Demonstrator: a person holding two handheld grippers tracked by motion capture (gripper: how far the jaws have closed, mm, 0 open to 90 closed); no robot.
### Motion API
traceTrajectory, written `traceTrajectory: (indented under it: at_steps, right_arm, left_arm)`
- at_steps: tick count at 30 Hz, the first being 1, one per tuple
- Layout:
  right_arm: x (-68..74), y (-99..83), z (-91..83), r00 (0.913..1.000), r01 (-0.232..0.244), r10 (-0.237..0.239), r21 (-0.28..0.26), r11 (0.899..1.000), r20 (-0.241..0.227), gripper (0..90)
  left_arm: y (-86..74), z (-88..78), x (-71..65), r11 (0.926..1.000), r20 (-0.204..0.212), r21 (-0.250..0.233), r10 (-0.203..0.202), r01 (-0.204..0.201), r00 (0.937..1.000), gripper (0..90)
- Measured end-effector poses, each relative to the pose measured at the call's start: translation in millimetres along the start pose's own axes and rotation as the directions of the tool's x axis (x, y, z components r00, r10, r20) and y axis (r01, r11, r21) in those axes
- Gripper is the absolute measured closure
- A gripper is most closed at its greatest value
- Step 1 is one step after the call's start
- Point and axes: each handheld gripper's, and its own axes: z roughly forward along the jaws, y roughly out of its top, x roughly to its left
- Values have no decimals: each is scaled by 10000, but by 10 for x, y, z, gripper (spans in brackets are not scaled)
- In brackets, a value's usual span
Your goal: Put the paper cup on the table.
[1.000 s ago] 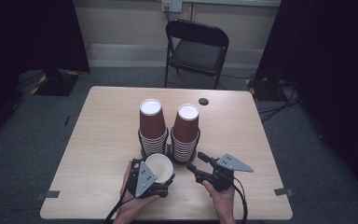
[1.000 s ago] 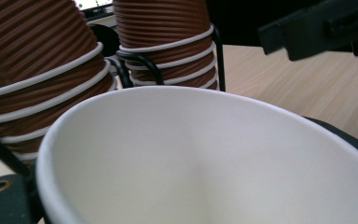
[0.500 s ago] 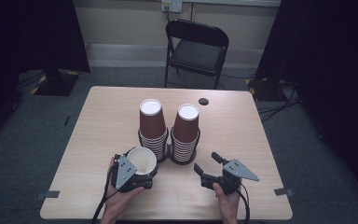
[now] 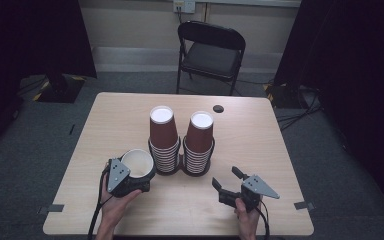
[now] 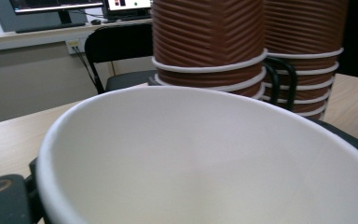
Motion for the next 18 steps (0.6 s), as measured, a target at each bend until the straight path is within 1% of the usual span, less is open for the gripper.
traceTrajectory:
  at_steps: [1, 2, 3, 4, 7, 8, 9, 10, 11, 13, 15, 16, 17, 18]
  right_arm:
    - [-14, -21, -3, 9999, 55, -54, -32, 10000, 115, 138]
    - [-28, -46, -12, 9995, 204, -203, -29, 9998, 262, 138]
    - [-28, -46, -12, 9995, 204, -203, -29, 9998, 262, 138]
    - [-39, -70, -24, 9988, 321, -320, -14, 9995, 362, 138]
    - [-61, -98, -42, 9980, 358, -357, -9, 9994, 516, 139]
    - [-61, -98, -42, 9980, 358, -357, -9, 9994, 516, 139]
    - [-66, -106, -47, 9977, 358, -356, -28, 9994, 570, 139]
    - [-76, -123, -52, 9976, 333, -329, -57, 9994, 604, 138]
    - [-82, -132, -56, 9978, 332, -328, -60, 9994, 574, 138]
    - [-85, -141, -55, 9980, 319, -313, -108, 9994, 550, 138]
    - [-96, -172, -44, 9979, 242, -237, -72, 9997, 605, 138]
    - [-96, -172, -44, 9979, 242, -237, -72, 9997, 605, 138]
    - [-96, -174, -46, 9978, 230, -225, -74, 9997, 621, 137]
    - [-97, -176, -49, 9981, 215, -208, -108, 9997, 583, 138]
  left_arm:
    - [1, -2, 21, 10000, -70, 15, 35, -35, 10000, 57]
    - [-4, -2, 54, 10000, -104, 29, -38, 39, 9999, 56]
    - [-4, -2, 54, 10000, -104, 29, -38, 39, 9999, 55]
    - [-6, 0, 69, 10000, -145, 62, -1, 2, 9999, 55]
    - [-8, 16, 148, 9997, -224, 103, -207, 210, 9995, 55]
    - [-8, 16, 148, 9997, -224, 103, -207, 210, 9995, 55]
    - [-4, 22, 176, 9997, -283, 40, -250, 251, 9993, 55]
    - [0, 27, 191, 9995, -256, 19, -305, 306, 9992, 54]
    - [17, 43, 226, 9996, -352, 0, -293, 293, 9990, 54]
    - [25, 52, 243, 9995, -376, -13, -318, 317, 9988, 54]
    - [44, 81, 298, 9986, -384, -77, -518, 515, 9979, 53]
    - [44, 81, 298, 9986, -384, -77, -518, 515, 9979, 52]
    - [48, 96, 315, 9981, -390, -112, -604, 600, 9974, 52]
    - [57, 121, 355, 9982, -453, -42, -593, 592, 9972, 51]
